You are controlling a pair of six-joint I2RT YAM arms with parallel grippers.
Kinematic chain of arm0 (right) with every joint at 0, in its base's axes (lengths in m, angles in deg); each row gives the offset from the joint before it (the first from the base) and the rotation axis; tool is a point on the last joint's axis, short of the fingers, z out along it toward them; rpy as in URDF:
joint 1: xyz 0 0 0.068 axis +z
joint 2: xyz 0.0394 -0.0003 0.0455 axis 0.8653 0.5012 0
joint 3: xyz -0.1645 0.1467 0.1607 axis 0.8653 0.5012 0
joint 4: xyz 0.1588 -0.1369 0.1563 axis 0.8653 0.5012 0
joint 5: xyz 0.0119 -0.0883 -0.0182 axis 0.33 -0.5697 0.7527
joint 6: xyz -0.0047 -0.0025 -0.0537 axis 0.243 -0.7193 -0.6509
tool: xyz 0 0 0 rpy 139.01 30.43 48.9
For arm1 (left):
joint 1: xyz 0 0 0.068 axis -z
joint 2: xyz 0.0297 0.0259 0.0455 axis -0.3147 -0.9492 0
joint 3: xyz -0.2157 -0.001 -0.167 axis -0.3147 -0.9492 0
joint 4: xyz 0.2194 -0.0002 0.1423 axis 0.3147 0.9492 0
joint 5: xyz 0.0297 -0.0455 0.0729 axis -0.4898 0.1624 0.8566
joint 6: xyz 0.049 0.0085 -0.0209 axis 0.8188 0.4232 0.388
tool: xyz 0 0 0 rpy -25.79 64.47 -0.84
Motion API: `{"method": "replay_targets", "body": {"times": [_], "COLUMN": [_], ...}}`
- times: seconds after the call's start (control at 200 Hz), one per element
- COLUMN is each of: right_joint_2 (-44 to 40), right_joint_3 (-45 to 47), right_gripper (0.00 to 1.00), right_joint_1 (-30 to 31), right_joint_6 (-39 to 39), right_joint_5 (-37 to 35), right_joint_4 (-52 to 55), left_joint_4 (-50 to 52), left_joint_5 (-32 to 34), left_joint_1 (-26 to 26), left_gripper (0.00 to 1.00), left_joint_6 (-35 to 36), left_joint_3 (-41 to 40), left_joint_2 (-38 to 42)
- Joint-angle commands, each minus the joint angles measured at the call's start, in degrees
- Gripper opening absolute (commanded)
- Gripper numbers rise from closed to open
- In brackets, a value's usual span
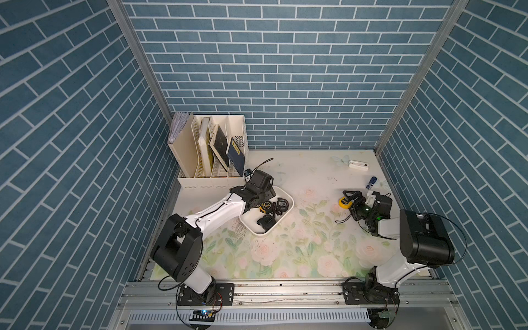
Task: Take the tape measure out of the storage box
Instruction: Place the tape measure at the center of the board, then pick up the tape measure from the storage box.
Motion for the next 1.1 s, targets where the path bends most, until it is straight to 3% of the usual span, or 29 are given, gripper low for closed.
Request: {"method": "replay_targets", "body": {"times": [0.0, 0.295, 0.555, 1.095], "right_joint_2": [-3.77, -17.42, -29.27, -28.74], "right_joint_3": [1.90, -0.48, -3.42, -4.21], "right_gripper": [1.00, 1.00, 1.00, 1.00], "right_joint_1": [0.03, 0.24, 1.59, 2.02], "right_joint_6": [-3.95, -11.96, -17.79, -19.69], "right_joint_5": [-5.99, -15.68, -21.91, -20.48], "right_joint_4": [12.39, 29.45, 33.59, 32.46], "left_joint_4": [1.84, 2.50, 3.64, 6.34], "left_joint_5": [1.09, 0.47, 1.02, -1.48], "left_joint_1": [-0.21, -0.09, 0.04, 1.05], "left_gripper": [0.80, 0.81, 0.80, 0.84], "left_joint_6": [0.56, 1.49, 0.99, -1.24], "left_joint_3": [0.82, 1.18, 1.58, 4.10], "left_joint_2": [-0.63, -3.76, -6.39, -12.24]}}
